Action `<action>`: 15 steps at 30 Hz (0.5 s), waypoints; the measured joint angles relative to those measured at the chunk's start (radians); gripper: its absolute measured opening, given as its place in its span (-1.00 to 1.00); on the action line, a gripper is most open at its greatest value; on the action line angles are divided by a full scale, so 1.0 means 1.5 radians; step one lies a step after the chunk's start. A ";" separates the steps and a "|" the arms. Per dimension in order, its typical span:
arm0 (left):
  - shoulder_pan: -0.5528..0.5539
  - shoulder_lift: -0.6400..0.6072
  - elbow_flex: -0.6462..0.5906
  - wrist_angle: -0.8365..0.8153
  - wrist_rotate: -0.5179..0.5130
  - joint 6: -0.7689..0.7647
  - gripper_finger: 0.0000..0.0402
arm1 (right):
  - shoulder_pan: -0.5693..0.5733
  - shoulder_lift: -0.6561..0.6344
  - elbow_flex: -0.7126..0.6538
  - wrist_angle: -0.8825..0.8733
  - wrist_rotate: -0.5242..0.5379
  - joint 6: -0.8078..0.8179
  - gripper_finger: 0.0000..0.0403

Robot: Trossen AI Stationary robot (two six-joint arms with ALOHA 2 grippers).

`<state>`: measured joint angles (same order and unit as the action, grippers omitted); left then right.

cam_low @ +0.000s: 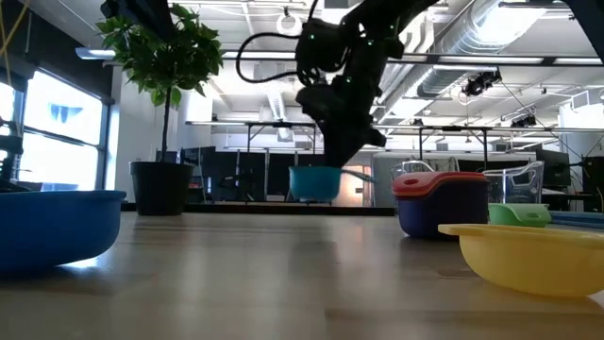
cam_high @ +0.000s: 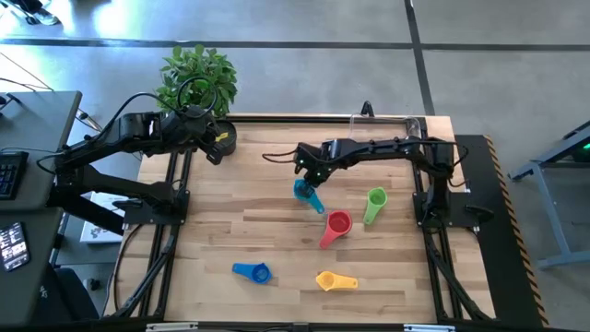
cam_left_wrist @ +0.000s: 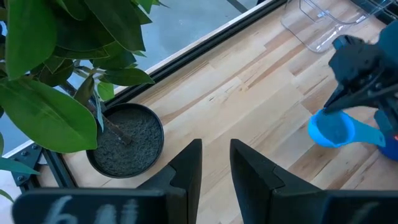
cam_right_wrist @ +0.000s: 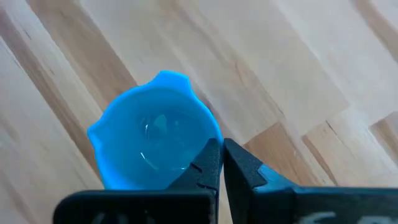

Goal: Nest measuring cups in basket
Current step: Stack the light blue measuring cup on top of the red measuring cup

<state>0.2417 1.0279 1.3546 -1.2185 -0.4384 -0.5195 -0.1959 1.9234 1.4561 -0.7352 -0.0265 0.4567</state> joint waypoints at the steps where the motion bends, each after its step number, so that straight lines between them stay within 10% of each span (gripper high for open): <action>1: 0.000 0.000 0.000 0.000 0.000 0.000 -0.63 | 0.000 -0.003 0.004 0.000 0.001 0.017 -1.00; 15: 0.000 0.000 0.000 0.011 0.000 0.122 -0.63 | 0.061 -0.098 0.007 -0.131 0.129 0.357 -1.00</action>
<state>0.2417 1.0279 1.3547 -1.2014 -0.4381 -0.3370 -0.1037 1.7768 1.4670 -0.9319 0.1663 0.9915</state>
